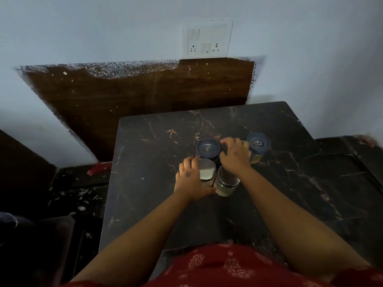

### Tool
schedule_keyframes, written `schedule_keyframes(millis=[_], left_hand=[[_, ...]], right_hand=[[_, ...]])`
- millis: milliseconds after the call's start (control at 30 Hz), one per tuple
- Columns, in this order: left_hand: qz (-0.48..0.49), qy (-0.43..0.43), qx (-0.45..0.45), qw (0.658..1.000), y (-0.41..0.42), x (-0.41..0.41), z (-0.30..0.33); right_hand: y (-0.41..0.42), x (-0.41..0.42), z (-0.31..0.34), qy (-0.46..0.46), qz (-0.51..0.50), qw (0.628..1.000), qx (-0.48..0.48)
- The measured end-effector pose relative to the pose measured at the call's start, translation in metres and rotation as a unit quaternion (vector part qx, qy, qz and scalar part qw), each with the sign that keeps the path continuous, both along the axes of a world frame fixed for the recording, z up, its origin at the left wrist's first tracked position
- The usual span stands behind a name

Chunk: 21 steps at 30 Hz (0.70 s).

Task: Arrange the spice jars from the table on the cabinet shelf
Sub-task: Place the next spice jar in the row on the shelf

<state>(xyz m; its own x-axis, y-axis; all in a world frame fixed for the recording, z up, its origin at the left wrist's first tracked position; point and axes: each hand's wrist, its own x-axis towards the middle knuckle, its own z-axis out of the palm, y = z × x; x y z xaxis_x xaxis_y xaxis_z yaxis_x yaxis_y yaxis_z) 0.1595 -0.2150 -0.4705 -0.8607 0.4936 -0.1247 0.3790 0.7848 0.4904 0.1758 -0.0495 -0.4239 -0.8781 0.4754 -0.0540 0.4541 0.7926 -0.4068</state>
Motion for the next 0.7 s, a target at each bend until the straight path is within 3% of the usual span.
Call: schedule_keyframes(millis=[133,233,300,433,500,600,700], left_hand=[[0.038,-0.076,0.05,0.995,0.008,0.001,-0.006],[0.022,-0.067,0.007,0.997,0.017,-0.005,0.002],[0.026,-0.063,-0.025,0.997,0.018,-0.011,0.008],[0.081,-0.05,0.006,0.995,0.002,-0.022,0.017],[0.114,-0.026,0.067,0.991,-0.007,-0.026,0.022],[0.167,-0.02,0.198,0.966,-0.021,-0.038,0.037],[0.199,-0.085,0.31,0.926,-0.031,-0.055,0.054]], right_hand=[[-0.016,0.001,-0.001,0.007,0.097,0.995,0.038],[-0.025,-0.001,0.0,0.022,0.081,0.996,0.027],[-0.024,-0.003,0.004,0.039,0.061,0.995,0.069],[-0.013,-0.009,0.013,0.028,0.04,0.994,0.103],[-0.01,-0.014,0.016,0.01,0.03,0.998,0.049],[-0.016,-0.025,0.024,0.021,-0.011,0.994,-0.11],[-0.031,-0.031,0.038,0.059,-0.023,0.966,-0.249]])
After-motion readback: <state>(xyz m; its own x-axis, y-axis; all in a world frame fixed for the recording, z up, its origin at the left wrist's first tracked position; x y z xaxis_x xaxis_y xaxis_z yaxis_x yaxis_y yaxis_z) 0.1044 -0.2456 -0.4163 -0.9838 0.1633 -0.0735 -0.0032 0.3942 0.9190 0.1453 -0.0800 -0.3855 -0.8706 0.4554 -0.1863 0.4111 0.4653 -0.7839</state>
